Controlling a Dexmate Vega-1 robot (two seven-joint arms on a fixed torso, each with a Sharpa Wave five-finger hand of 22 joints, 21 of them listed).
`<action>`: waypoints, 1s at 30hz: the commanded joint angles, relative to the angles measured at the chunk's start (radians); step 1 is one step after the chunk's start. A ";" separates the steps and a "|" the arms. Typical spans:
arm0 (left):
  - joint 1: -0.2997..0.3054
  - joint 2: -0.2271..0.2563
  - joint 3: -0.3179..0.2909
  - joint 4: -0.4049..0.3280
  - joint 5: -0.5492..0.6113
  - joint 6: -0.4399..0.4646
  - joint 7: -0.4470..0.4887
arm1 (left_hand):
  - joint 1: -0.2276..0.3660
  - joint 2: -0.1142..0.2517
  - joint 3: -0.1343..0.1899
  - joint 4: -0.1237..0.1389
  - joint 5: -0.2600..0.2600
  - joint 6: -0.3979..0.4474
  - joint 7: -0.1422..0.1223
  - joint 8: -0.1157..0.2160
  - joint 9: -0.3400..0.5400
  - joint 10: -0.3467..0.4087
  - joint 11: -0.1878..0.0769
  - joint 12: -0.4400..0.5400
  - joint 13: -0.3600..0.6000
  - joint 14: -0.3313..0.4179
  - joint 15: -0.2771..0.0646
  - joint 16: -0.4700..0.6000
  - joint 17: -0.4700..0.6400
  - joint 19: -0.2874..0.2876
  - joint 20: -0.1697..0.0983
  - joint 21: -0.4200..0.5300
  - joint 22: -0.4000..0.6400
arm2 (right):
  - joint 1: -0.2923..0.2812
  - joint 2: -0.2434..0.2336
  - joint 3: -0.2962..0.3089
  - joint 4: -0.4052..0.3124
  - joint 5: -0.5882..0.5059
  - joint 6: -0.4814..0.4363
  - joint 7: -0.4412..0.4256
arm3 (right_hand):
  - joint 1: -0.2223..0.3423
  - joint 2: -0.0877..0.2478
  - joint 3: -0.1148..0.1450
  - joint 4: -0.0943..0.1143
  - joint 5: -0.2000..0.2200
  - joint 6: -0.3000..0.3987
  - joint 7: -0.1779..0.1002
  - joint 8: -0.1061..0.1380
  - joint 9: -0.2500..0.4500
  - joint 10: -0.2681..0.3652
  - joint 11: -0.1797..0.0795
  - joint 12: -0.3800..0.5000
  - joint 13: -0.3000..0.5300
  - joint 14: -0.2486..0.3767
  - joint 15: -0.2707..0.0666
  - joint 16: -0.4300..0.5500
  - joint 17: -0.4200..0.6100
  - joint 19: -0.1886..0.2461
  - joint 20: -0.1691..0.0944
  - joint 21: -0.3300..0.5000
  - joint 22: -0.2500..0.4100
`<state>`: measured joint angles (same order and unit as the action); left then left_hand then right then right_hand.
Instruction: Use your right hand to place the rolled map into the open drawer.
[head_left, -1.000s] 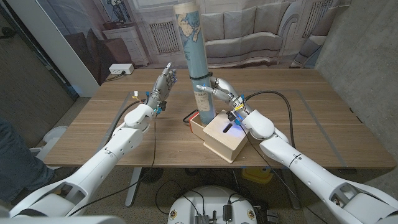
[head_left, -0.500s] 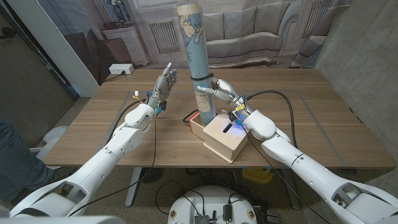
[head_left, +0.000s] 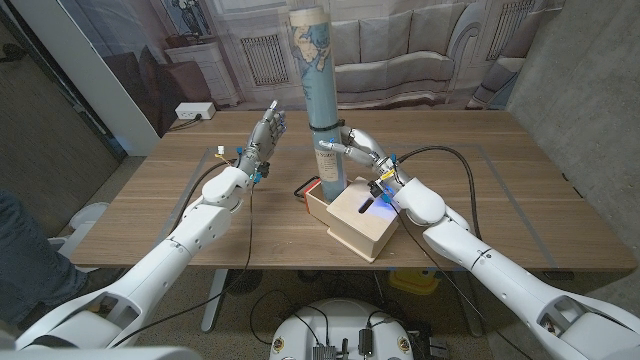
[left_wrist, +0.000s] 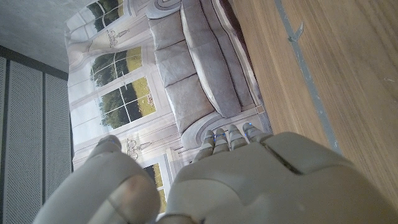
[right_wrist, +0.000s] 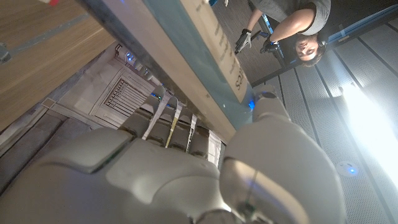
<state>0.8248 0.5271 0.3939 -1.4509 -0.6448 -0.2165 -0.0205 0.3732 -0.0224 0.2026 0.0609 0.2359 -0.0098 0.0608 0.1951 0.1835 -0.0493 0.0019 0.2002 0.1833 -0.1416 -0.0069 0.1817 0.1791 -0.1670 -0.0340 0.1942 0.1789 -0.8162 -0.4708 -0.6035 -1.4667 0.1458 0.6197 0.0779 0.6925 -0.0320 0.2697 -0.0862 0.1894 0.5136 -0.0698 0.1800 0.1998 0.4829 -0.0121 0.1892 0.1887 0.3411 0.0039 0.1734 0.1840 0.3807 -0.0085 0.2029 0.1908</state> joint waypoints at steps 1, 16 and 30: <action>0.007 -0.003 0.004 -0.007 0.003 0.006 0.011 | 0.000 0.005 -0.005 0.001 0.001 0.005 -0.001 0.000 0.002 -0.010 -0.005 0.000 0.003 -0.012 -0.003 0.005 0.002 -0.056 -0.007 0.007 0.004 | -0.009 -0.013 0.003 -0.004 -0.015 -0.007 -0.010 | -0.008 -0.002 -0.006 0.002 0.008 -0.019 0.004 -0.003 0.002 -0.016 0.005 -0.004 0.003 -0.007 0.014 0.000 0.001 -0.012 0.006 -0.006 0.001; -0.016 -0.012 0.015 0.005 0.012 0.014 0.007 | 0.002 0.007 -0.008 0.000 0.001 0.006 0.003 0.001 0.002 -0.009 0.001 0.001 0.003 -0.012 -0.001 0.004 0.002 -0.053 -0.046 0.008 0.004 | -0.017 -0.028 0.006 0.003 -0.042 -0.006 -0.027 | -0.036 -0.023 -0.029 0.005 0.018 -0.083 0.011 -0.001 0.002 -0.086 0.028 -0.004 0.003 -0.081 0.009 -0.003 0.001 -0.083 0.009 -0.020 0.000; -0.023 -0.018 0.020 0.016 0.011 0.018 0.002 | 0.003 0.008 -0.010 0.000 0.001 0.004 0.002 0.000 0.002 -0.009 0.000 0.001 0.003 -0.014 -0.003 0.004 0.002 -0.056 -0.033 0.007 0.003 | -0.028 -0.034 0.010 -0.001 -0.045 -0.017 -0.041 | -0.050 -0.031 -0.040 0.008 0.025 -0.101 0.016 0.002 0.001 -0.104 0.034 0.000 0.003 -0.105 0.010 -0.001 0.001 -0.109 0.011 -0.019 -0.001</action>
<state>0.8075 0.5133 0.4107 -1.4424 -0.6341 -0.2026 -0.0144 0.3731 -0.0224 0.1956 0.0621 0.2360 -0.0098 0.0608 0.1951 0.1835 -0.0547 -0.0034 0.2002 0.1833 -0.1478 -0.0131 0.1817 0.1792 -0.1670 -0.0340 0.1942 0.1789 -0.8363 -0.4989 -0.5965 -1.4664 0.1052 0.6106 0.0483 0.6503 -0.0629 0.2318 -0.0787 0.2048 0.4159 -0.0537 0.1800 0.1999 0.3796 0.0231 0.1892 0.1886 0.2396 0.0120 0.1699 0.1841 0.2771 0.0020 0.1846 0.1910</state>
